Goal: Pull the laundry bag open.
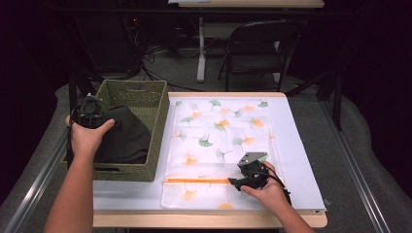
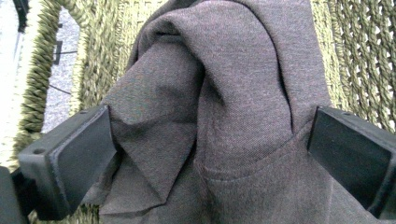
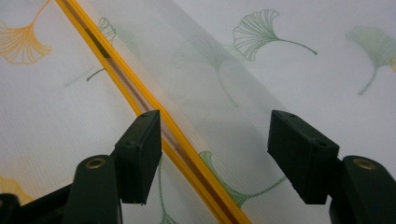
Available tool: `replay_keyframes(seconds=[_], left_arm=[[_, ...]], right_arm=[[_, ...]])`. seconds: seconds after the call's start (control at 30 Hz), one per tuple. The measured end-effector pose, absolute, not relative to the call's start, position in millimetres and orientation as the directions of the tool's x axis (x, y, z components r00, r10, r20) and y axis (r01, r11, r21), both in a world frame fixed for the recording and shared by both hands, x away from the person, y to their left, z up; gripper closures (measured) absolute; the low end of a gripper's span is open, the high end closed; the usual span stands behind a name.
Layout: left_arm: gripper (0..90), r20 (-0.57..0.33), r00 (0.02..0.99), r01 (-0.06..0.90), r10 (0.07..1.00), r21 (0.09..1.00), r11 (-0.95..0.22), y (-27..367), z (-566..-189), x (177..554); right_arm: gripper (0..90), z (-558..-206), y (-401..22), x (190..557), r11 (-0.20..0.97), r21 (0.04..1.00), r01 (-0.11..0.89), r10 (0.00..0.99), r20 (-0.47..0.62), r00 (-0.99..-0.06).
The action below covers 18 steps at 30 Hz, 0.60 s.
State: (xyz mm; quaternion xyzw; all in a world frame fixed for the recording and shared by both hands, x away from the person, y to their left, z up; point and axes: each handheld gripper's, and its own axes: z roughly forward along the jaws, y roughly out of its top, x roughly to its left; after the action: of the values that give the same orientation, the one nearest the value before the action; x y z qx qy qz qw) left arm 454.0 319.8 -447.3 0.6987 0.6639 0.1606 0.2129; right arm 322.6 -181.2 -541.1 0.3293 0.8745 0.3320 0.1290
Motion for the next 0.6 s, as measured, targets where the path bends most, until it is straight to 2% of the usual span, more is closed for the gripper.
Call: replay_keyframes(seconds=[0.6], left_arm=[[0.0,-0.085,0.072,0.871,0.994,0.491,-0.021,317.8,-458.5,458.3]], right_arm=[[33.9,-541.3,-181.0,322.4,0.562,0.667,0.490,0.658,0.000,-0.753]])
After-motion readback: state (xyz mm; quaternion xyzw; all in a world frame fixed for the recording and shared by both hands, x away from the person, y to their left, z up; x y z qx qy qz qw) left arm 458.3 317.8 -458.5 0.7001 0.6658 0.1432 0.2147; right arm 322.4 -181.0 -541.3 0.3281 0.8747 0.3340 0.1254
